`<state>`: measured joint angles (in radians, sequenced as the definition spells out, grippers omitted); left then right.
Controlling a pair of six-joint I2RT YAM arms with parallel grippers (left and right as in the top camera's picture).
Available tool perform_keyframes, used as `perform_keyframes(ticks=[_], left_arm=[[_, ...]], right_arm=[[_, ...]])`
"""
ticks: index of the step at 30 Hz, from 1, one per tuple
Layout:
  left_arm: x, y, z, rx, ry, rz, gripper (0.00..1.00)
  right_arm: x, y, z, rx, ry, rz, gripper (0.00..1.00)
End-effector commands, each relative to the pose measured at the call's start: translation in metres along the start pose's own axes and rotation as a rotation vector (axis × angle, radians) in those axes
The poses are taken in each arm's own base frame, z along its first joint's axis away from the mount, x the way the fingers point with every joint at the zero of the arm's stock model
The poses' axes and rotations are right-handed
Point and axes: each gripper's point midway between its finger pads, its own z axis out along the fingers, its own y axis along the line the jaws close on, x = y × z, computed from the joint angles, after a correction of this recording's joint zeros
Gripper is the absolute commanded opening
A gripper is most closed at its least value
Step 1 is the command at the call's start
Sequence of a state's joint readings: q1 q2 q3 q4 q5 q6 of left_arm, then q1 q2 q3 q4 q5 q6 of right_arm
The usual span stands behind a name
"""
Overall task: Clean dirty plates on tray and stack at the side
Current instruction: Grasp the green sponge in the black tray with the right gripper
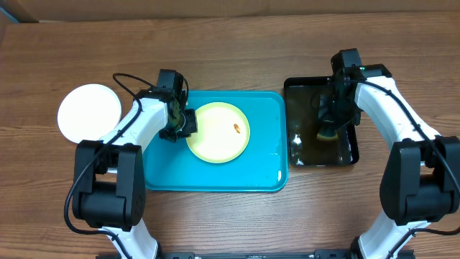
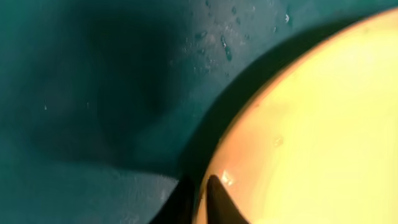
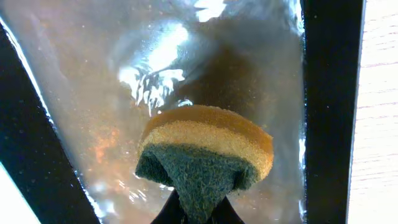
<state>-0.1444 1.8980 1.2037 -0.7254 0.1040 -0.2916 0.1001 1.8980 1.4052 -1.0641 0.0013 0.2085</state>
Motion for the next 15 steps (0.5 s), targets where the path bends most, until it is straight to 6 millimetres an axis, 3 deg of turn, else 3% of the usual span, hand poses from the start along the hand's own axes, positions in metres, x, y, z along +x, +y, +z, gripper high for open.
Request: perform_keyframes(ticks=[1,4,8,15], left_arm=[[0.005,-0.001,0.0,-0.006,0.012,0.006,0.04],[0.004,-0.001,0.0,-0.005,0.011,0.006,0.04],[0.004,-0.001,0.0,-0.005,0.01,0.006,0.04],[0.004,-0.001,0.0,-0.005,0.011,0.006,0.04]], right_arm=[[-0.012,0.0,-0.014,0.048,-0.077,-0.032,0.04],[-0.018,0.011,-0.015,0.065,-0.116,-0.126,0.04],[-0.027,0.005,-0.02,0.207,-0.185,-0.166,0.04],[-0.024,0.031,-0.021,0.216,-0.207,-0.291,0.04]])
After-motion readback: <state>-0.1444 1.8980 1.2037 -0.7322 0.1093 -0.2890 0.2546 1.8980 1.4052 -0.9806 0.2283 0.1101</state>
